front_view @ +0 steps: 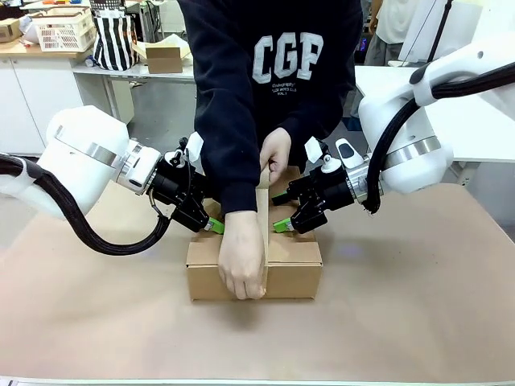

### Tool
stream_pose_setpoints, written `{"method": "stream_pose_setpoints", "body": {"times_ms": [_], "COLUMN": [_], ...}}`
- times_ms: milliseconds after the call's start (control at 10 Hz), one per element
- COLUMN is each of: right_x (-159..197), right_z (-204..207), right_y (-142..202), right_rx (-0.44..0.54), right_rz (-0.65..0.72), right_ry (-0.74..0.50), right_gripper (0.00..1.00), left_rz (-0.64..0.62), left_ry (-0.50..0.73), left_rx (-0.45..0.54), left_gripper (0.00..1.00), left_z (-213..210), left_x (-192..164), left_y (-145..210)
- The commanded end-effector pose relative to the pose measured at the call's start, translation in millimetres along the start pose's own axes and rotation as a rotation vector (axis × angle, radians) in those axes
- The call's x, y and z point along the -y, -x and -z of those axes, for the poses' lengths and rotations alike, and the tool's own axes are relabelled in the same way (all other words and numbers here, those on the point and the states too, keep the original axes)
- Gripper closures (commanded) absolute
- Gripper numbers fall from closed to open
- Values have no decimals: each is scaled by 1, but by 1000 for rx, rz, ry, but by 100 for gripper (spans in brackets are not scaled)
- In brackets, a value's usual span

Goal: Pack the gift set into the box.
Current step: Press and hold the closed box until the human finishes sealing it.

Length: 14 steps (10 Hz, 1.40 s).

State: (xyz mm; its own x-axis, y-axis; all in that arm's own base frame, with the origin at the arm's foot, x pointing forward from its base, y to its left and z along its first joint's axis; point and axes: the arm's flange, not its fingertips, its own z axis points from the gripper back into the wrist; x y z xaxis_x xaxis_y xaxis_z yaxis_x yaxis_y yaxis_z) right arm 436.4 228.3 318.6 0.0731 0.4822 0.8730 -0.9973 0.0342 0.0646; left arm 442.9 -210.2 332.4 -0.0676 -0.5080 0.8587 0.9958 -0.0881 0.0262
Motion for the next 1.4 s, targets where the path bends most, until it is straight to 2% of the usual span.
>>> {"method": "stream_pose_setpoints", "body": {"times_ms": [0,1300], "right_x": [-1,-1], "right_z": [1,1], "right_y": [4,4], "right_rx": [0,0], "right_rz": [14,14], "right_ry": [9,9], "right_gripper": [0,0], "left_rz": [-1,-1], "left_ry": [4,4], "left_rx": [0,0], "left_gripper": [0,0], "left_z": [0,0], "left_x": [2,2], "left_y": [3,3]}}
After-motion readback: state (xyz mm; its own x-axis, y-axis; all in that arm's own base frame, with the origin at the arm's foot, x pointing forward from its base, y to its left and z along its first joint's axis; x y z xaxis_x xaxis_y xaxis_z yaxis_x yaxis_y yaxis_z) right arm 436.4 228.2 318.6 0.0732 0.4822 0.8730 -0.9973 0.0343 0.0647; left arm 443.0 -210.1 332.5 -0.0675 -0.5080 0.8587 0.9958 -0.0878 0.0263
